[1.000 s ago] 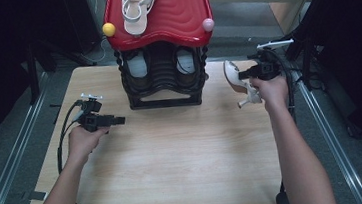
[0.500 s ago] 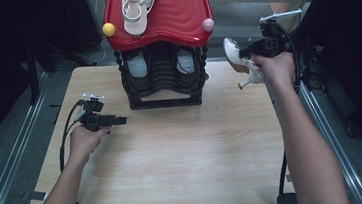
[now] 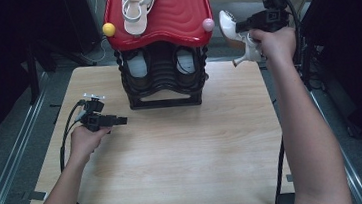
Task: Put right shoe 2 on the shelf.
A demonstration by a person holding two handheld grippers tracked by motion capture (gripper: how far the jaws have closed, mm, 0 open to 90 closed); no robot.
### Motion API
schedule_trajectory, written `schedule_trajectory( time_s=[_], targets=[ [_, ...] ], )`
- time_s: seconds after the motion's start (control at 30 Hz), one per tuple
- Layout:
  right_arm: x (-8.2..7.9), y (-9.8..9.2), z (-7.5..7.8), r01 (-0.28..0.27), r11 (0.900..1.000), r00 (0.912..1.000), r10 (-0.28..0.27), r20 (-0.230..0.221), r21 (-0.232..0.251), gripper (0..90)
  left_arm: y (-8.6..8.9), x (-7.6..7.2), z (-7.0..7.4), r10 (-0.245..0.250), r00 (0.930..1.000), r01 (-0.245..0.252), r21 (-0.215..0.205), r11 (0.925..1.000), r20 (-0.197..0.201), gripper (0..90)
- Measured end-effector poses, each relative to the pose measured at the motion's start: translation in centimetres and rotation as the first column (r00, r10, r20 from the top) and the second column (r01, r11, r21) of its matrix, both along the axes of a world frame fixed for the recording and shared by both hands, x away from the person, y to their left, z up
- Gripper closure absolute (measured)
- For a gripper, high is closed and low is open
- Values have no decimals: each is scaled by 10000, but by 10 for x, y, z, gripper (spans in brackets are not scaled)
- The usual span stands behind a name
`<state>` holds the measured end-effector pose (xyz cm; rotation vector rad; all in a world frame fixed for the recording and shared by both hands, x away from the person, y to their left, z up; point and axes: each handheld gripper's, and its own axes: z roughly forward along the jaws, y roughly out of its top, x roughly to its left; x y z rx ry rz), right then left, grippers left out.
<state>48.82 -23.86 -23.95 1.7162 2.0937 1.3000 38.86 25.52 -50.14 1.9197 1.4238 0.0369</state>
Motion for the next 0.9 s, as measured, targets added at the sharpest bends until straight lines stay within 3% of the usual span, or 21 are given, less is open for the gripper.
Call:
schedule_trajectory(
  time_s=[0.17,0.67,0.9],
  targets=[
    [-2,6,17,99,9992,9989,-116,454,390,889,0,0,0,-73,10000,73,31,10000,-38,394],
    [2,41,85,25,9998,9881,-54,1535,189,890,-1,0,-2,-90,10000,90,56,9999,-26,395],
    [4,64,106,-4,10000,9807,-11,1953,74,890,-2,0,-1,-106,9999,106,37,9999,-9,395]
  ],
)
